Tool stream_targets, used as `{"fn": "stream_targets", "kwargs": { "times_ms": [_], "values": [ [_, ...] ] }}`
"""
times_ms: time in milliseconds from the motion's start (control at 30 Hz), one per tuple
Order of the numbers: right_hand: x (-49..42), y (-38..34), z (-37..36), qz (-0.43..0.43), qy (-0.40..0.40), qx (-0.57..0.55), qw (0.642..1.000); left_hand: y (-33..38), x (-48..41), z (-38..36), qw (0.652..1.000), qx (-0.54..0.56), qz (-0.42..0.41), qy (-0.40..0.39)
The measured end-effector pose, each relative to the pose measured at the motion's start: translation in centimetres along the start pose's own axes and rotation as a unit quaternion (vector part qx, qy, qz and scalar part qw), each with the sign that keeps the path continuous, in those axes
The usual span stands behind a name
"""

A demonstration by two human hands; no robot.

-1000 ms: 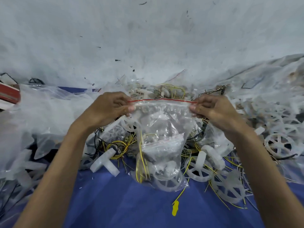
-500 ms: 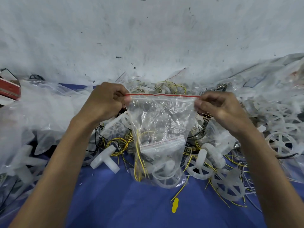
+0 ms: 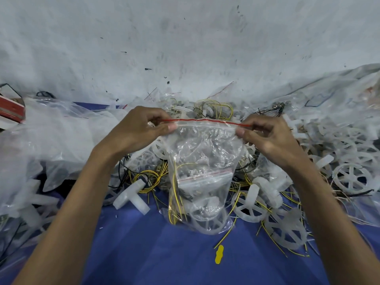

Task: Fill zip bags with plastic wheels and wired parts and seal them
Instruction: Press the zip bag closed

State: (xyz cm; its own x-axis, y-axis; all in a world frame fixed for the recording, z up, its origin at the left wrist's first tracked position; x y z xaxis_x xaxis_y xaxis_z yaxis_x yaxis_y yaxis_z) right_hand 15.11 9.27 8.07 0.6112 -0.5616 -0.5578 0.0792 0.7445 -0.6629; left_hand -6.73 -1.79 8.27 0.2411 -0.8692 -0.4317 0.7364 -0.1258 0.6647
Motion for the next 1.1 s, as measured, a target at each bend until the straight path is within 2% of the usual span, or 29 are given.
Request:
{"fn": "stream_targets", "kwargs": {
  "times_ms": [133,300,467,800,1000,1100],
  "values": [
    [0.1,-0.5,0.2,0.019,0.005,-0.003,1.0,0.9,0.0,0.1,0.998,-0.026,-0.037,0.042],
    [-0.1,-0.5,0.4,-0.001,0.019,-0.021,1.0,1.9,0.5,0.5,0.995,-0.032,-0.078,0.055],
    [0.0,-0.8,-0.1,0.006,0.011,-0.013,1.0,1.5,0.3,-0.2,0.998,0.013,-0.053,0.02],
    [0.2,-2.1,0.4,0.054,0.018,0.015,0.998,2.1,0.3,-0.3,0.997,-0.008,-0.064,0.037],
    [-0.1,-2.4,0.0,0.045,-0.015,0.077,0.996,2.3,0.4,-0.8,0.997,0.022,-0.07,0.024],
    [0.1,-2.8,-0.4,0.061,-0.017,0.109,0.992,2.1,0.4,-1.2,0.998,0.014,-0.059,-0.013]
  ]
}}
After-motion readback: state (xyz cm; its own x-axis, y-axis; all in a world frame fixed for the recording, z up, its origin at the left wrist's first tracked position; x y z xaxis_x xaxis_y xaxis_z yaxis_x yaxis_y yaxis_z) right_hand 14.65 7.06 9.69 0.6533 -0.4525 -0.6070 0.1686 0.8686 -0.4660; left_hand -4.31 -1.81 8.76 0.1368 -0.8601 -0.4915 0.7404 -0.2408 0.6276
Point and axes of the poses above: each hand's wrist, its own x-axis away from the middle knuckle, its own z-axis out of the back of the hand, y = z × x, the point moved 6 cm from there along -x, towards the middle knuckle, and after that the axes turned 1 degree about -z, right-handed, at the moved point
